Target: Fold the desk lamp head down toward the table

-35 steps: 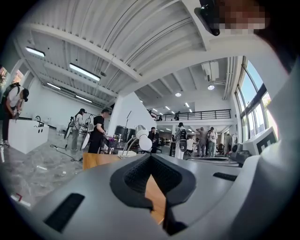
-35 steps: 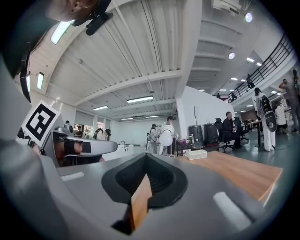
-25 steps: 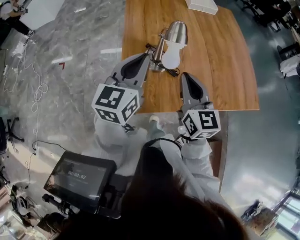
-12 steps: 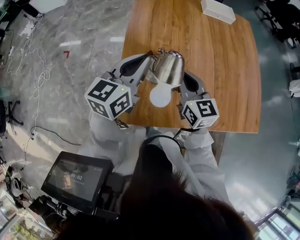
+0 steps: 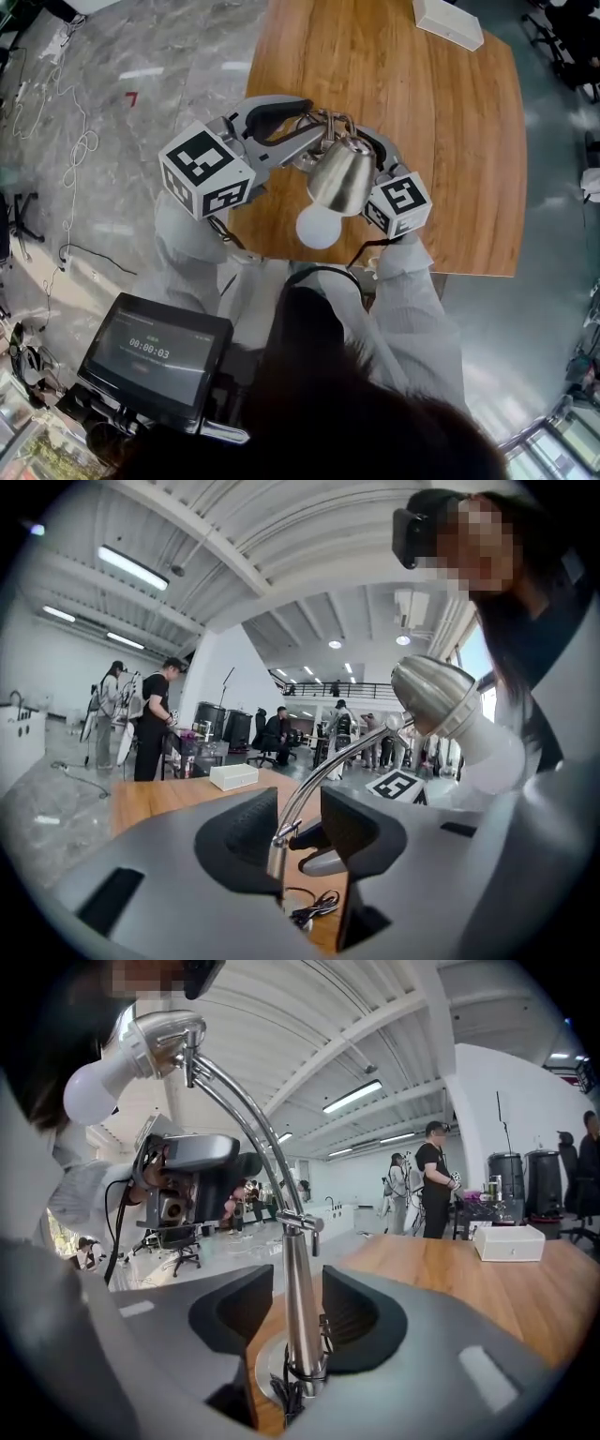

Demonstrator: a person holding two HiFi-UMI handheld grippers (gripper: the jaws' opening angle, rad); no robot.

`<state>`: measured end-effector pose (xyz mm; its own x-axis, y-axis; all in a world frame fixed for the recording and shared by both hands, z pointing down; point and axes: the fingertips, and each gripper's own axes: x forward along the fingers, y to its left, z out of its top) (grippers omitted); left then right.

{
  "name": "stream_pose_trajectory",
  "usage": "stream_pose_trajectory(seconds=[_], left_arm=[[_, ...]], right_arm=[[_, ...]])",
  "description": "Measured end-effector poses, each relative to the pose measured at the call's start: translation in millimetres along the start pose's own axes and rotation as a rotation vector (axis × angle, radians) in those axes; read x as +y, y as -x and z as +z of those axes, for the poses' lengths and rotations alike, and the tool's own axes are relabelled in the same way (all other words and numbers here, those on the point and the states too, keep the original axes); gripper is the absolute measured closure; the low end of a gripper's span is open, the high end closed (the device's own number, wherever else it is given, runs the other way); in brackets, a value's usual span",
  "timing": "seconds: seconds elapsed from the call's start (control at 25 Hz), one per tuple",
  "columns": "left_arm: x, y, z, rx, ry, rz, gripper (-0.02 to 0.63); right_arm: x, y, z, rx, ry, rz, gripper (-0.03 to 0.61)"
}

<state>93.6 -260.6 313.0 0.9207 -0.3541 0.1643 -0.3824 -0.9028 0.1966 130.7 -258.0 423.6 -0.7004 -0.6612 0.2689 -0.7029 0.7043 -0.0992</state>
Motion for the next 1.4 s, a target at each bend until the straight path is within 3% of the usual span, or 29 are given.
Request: stream_pose_trajectory(seconds=[0.12,0.32,0.44,0.52,0.76,0.92,1.4], left_arm=[[9,-17,1,-0.010,-0.114,-0.041,0.482],[-24,-23,19,0.003,-0.348,-0.155,0.482],[-33,-24,28,-0.024,-0.451,-0.158,0.482],[-36,-25,30,-0.030,-0.485,-0.164,0.483],[-38,-25,28,-0.025,-0.462,-0.201,0.514],[-41,-25,27,-0.018,-0.502,-0.220,0.525],[-44,-22,20,0.031,-0.817,-0.135,0.570]], right_arm=[[-15,-14,-4,0.013,-0.048,0.009,0.443],[-15,-11,3,0.016,-0.111,0.049,0.443],[-14,-10,5,0.009,-0.117,0.060,0.445],[-12,-10,6,0.012,-0.095,0.067,0.446],[-4,-10,8,0.008,-0.073,0.133,0.480],[-4,-9,9,0.033,-0.068,0.150,0.482],[-3,-10,8,0.053,-0.090,0.164,0.482]])
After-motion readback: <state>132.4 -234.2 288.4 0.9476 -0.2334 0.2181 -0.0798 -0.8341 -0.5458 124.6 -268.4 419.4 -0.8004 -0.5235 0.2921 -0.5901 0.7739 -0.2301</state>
